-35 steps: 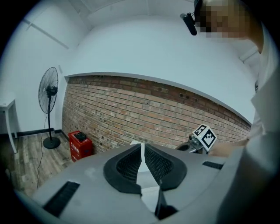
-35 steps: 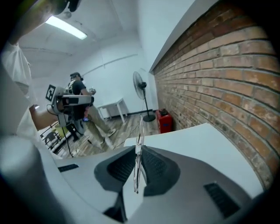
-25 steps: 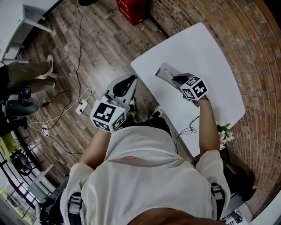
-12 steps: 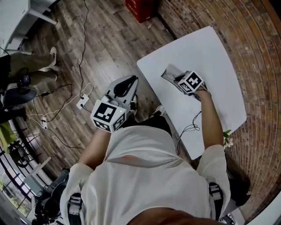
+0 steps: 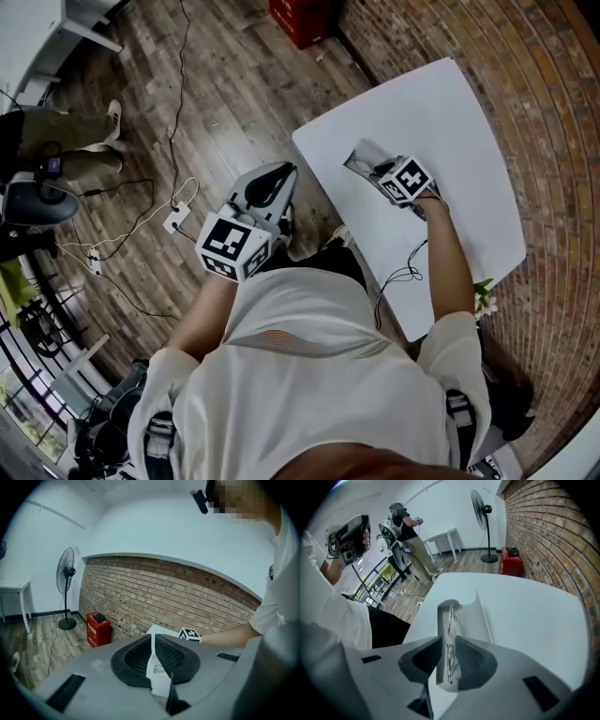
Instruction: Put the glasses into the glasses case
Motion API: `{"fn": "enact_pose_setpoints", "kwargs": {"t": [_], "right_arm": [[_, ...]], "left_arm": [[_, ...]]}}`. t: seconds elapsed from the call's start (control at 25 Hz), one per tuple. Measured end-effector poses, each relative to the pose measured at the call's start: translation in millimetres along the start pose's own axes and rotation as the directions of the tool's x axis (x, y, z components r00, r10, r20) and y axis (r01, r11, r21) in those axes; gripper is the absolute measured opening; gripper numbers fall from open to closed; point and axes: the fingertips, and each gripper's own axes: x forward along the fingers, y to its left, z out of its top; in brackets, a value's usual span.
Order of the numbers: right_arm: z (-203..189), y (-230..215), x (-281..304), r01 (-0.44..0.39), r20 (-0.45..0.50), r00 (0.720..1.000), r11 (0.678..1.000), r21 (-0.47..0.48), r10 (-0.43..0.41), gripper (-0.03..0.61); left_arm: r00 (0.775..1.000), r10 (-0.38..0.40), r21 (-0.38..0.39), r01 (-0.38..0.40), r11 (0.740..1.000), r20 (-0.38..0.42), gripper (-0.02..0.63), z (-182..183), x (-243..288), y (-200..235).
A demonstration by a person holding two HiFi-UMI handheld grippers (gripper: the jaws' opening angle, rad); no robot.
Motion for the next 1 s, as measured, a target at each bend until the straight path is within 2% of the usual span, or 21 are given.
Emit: {"fn": "enact_pose_setpoints", "kwargs": {"t": [0.08,0.28,0.36,0.44,0.48,0.56,0.68,0.76,0.84,1.0], "right_arm": [[5,1,-10,0.019,0.035,0.999,1.000,0.004,-0.020,0.169],[18,1,-53,0.116,0.166,0.979,0.993,0.036,-0.121,0.165],[25,4,-81,0.165,0.243,0.954,0.984,0.072,-0.178,0.131],[31,8,-112,0.219,0.328,0.912,0.969,0.118,-0.246,0.094],[34,10,-128,0.250,0.371,0.884,0.958,0.144,-0.286,0.078],[39,15,-161,0.303,0.458,0.810,0.930,0.209,-0.367,0.052],[46,29,-211,0.338,0.577,0.670,0.884,0.324,-0.468,0.051],[44,38,-244,0.357,0.623,0.570,0.844,0.399,-0.536,0.051],[39,50,-274,0.359,0.657,0.478,0.813,0.460,-0.583,0.051],[22,79,-330,0.299,0.730,0.298,0.786,0.541,-0.616,0.051]], "left_arm": [[1.000,-0.005,0.001,0.005,1.000,0.000,0.032,1,1,-1],[0.999,-0.036,0.012,0.035,0.999,0.013,0.032,8,7,-7],[0.998,-0.054,0.020,0.053,0.998,0.021,0.032,12,10,-13],[0.997,-0.076,0.032,0.075,0.997,0.033,0.032,18,14,-19],[0.995,-0.089,0.037,0.087,0.995,0.039,0.032,21,16,-22],[0.993,-0.111,0.046,0.109,0.993,0.050,0.032,26,18,-28],[0.987,-0.145,0.063,0.141,0.988,0.068,0.032,35,22,-37],[0.981,-0.175,0.083,0.168,0.982,0.085,0.032,46,27,-45],[0.973,-0.205,0.106,0.194,0.975,0.106,0.032,58,32,-54],[0.958,-0.249,0.150,0.228,0.962,0.142,0.032,79,35,-78]]}}
